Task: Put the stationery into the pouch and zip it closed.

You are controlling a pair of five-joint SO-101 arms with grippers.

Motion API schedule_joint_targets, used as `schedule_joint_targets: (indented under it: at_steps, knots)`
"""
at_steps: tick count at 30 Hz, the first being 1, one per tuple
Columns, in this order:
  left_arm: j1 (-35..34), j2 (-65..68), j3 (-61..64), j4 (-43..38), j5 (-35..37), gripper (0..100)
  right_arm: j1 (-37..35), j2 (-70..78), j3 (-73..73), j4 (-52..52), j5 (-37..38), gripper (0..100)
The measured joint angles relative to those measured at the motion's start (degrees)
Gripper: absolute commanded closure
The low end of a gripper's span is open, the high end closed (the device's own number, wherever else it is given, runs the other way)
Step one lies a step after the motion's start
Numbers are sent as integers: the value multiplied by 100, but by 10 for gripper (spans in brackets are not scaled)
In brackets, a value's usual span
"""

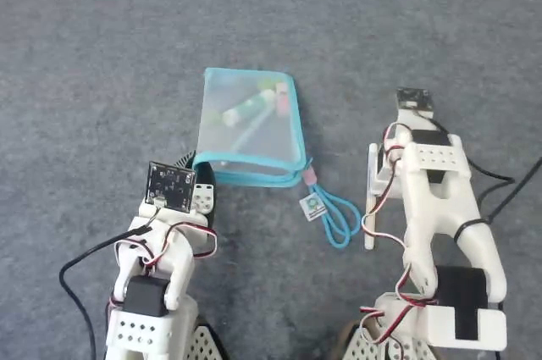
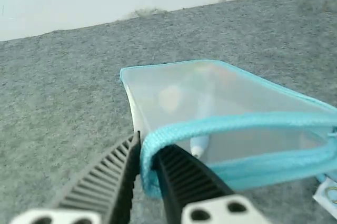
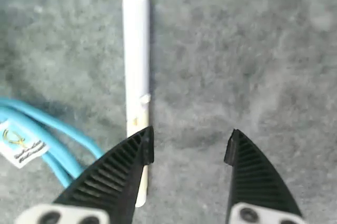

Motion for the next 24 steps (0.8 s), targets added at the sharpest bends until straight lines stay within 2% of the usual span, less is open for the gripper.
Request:
schedule_joint_targets:
  at_steps: [14,24]
  knots:
    - [220,0,0,0,0,988,-431,0,18,334,0,779]
    - [220,0,0,0,0,988,-554,0,686,-35,176,779]
